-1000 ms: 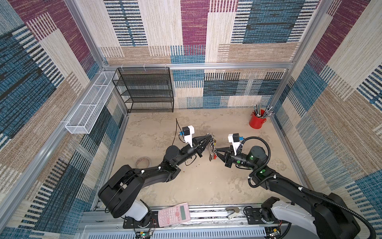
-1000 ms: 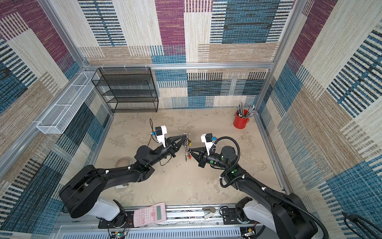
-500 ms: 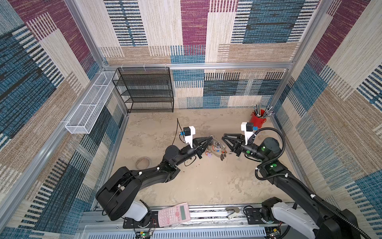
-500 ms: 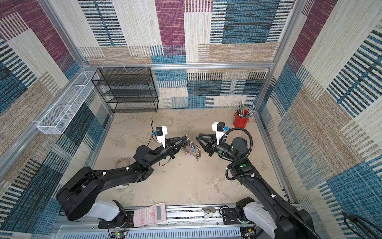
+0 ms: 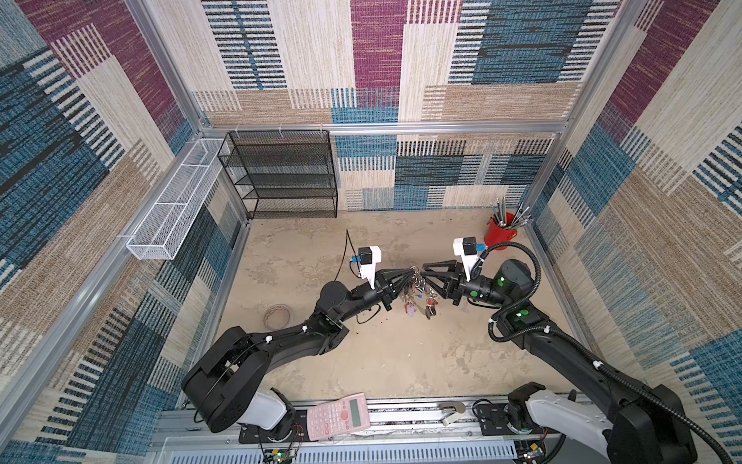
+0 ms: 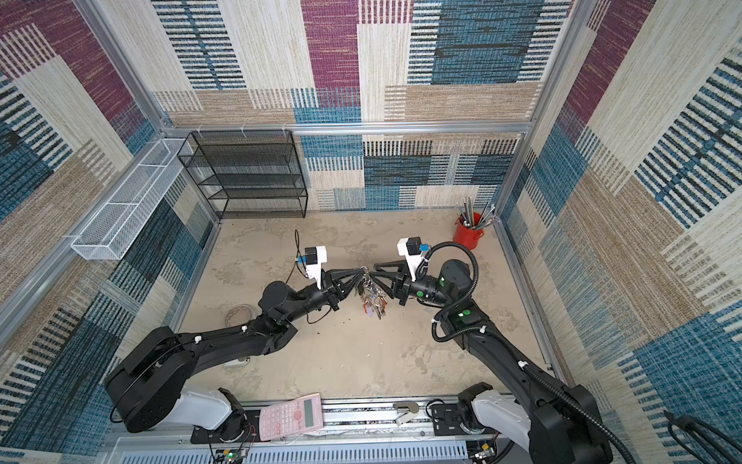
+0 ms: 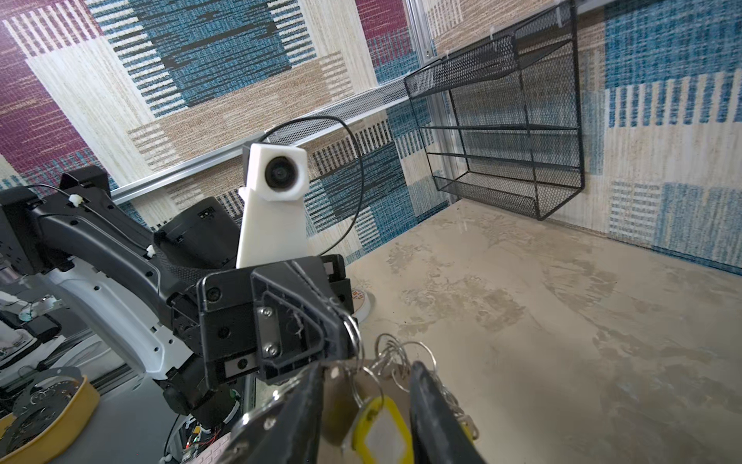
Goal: Put the keys on the keyring
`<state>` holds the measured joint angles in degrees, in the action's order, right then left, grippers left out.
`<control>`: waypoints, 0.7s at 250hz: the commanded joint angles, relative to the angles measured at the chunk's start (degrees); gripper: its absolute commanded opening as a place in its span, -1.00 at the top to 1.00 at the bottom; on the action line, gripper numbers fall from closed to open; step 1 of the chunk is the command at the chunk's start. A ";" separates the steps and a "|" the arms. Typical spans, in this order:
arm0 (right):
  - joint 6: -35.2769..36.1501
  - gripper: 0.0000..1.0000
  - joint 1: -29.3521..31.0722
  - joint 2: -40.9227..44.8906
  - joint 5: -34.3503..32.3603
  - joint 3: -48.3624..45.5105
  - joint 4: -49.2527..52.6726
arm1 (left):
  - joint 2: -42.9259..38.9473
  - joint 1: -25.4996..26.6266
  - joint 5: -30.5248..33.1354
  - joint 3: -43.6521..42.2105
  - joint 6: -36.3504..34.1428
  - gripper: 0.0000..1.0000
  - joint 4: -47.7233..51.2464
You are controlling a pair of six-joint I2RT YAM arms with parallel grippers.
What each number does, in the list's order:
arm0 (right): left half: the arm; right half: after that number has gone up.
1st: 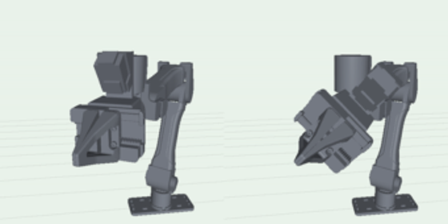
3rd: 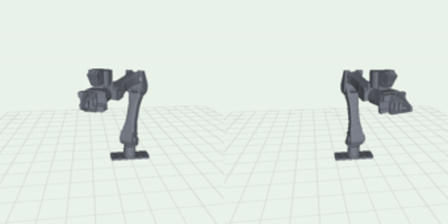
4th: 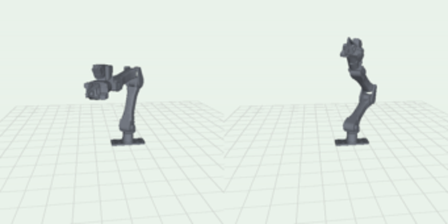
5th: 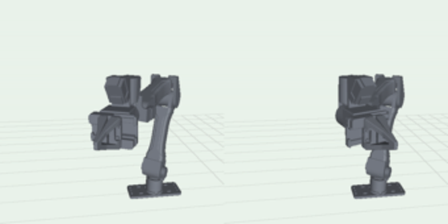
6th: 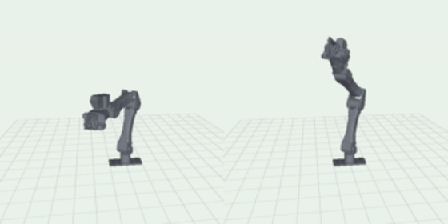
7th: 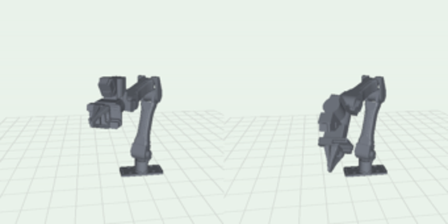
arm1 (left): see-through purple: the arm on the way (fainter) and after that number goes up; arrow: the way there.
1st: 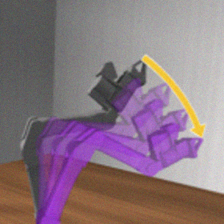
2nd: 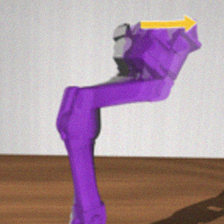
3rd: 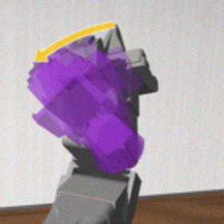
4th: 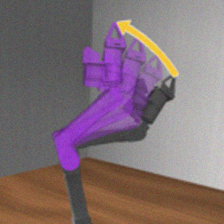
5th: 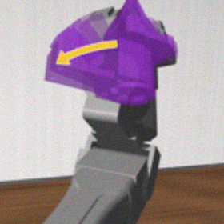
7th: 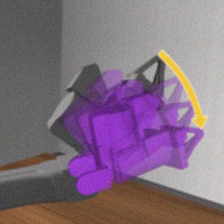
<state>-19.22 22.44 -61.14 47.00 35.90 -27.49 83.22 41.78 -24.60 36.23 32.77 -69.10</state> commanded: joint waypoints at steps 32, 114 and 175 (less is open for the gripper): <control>-0.82 0.26 1.73 -0.69 0.87 -0.92 -3.02 | -0.07 -0.03 -1.46 0.43 0.60 1.00 -3.61; -0.76 0.19 1.71 -0.30 -3.23 -0.70 -2.98 | -1.00 -0.04 -2.81 -0.26 0.78 1.00 -2.50; -0.91 0.26 1.73 -1.11 -2.07 -0.16 -3.61 | -1.64 -0.03 -3.95 -0.72 1.15 1.00 -2.01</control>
<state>-19.44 24.05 -61.71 44.75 35.22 -28.84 82.19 41.76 -27.35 35.66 33.01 -68.45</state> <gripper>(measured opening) 0.378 0.049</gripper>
